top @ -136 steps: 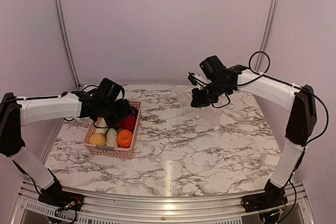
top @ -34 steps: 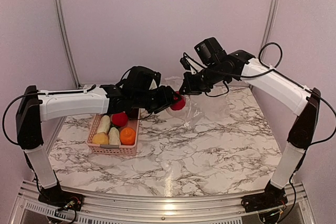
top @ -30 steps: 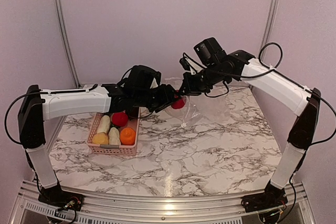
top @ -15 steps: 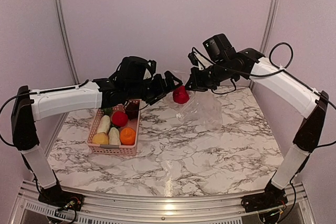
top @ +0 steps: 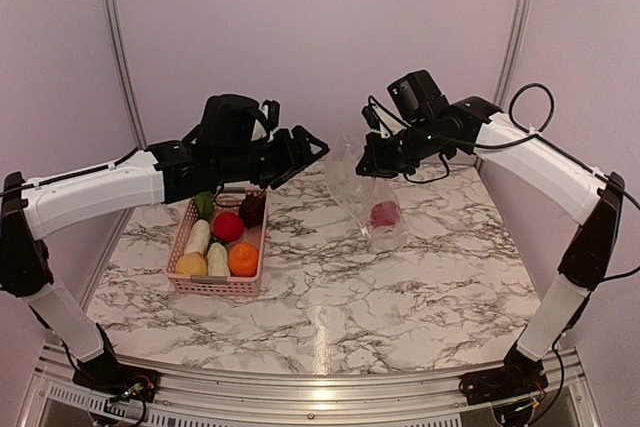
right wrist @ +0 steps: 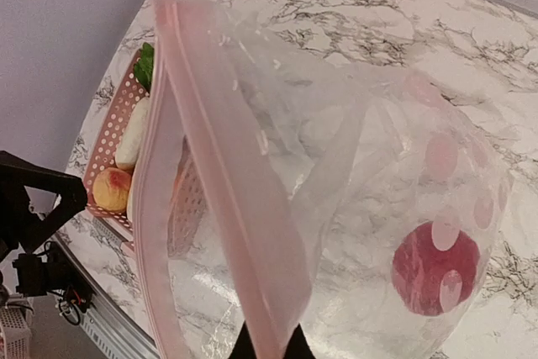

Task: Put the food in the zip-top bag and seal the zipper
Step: Adjust the zipper food storage bag at the center of the board.

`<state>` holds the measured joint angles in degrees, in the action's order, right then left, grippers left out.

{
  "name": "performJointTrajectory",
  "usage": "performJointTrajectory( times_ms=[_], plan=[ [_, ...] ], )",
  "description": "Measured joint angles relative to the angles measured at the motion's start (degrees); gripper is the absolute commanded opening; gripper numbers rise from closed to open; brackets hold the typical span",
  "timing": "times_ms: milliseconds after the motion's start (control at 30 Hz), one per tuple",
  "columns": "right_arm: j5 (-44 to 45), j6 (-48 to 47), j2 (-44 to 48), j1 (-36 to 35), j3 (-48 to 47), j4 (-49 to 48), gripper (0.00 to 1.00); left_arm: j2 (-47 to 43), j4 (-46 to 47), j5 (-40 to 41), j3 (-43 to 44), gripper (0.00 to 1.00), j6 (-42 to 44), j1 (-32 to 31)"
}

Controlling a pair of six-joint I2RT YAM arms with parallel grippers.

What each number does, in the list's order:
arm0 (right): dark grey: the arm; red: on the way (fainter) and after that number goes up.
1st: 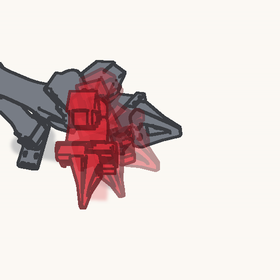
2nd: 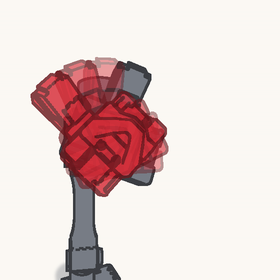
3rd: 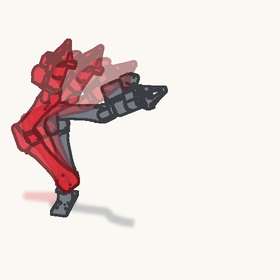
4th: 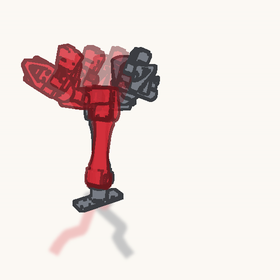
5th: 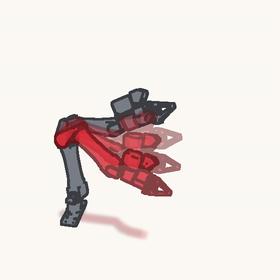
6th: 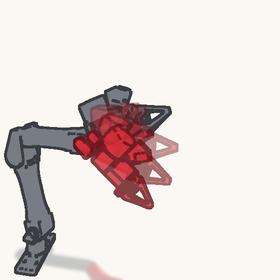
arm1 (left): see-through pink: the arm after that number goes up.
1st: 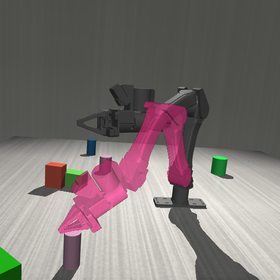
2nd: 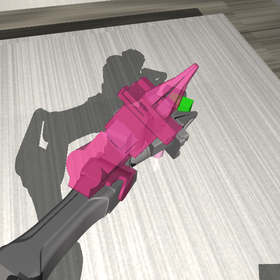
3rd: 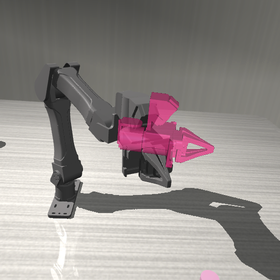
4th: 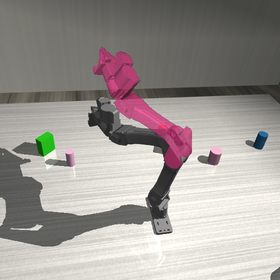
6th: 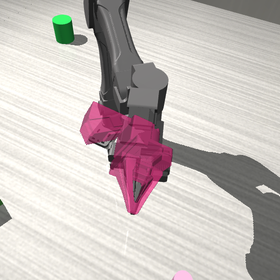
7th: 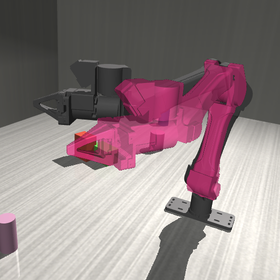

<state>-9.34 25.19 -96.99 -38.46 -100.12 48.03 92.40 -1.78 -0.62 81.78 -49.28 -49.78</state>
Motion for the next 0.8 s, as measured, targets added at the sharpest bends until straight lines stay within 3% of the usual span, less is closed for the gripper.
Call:
performJointTrajectory(
  times_ms=[200, 333, 400, 467, 600, 667, 800],
  plan=[
    [-0.1, -0.9, -0.7, 0.0, 0.0, 0.0, 0.0, 5.3, -3.7, 0.7, 1.2, 0.56, -0.1, 0.0],
    [-0.2, -1.5, -1.1, -0.3, -0.2, 0.0, 0.01, 10.4, -5.6, -0.3, 5.2, 0.34, 0.0, 0.0],
    [-0.2, -1.6, -1.1, -0.4, -0.2, 0.1, 0.05, 12.7, -6.0, -1.4, 7.6, 0.21, 0.2, 0.0],
    [0.1, -1.7, -1.1, -0.5, -0.3, 0.5, 0.17, 14.3, -6.0, -2.6, 9.4, 0.14, -0.2, 0.0],
    [3.6, -1.0, -1.3, -0.9, -2.0, 3.8, 0.25, 14.7, -5.8, -3.5, 10.2, 0.13, -0.7, -0.2],
    [7.0, -0.2, -1.5, -0.9, -3.6, 6.7, 0.22, 14.7, -5.7, -3.6, 10.4, 0.13, -0.7, -0.2],
    [10.5, 0.3, -1.6, -1.0, -5.5, 9.4, 0.0, 14.7, -5.7, -3.9, 10.9, 0.12, -0.7, -0.3]
  ],
)
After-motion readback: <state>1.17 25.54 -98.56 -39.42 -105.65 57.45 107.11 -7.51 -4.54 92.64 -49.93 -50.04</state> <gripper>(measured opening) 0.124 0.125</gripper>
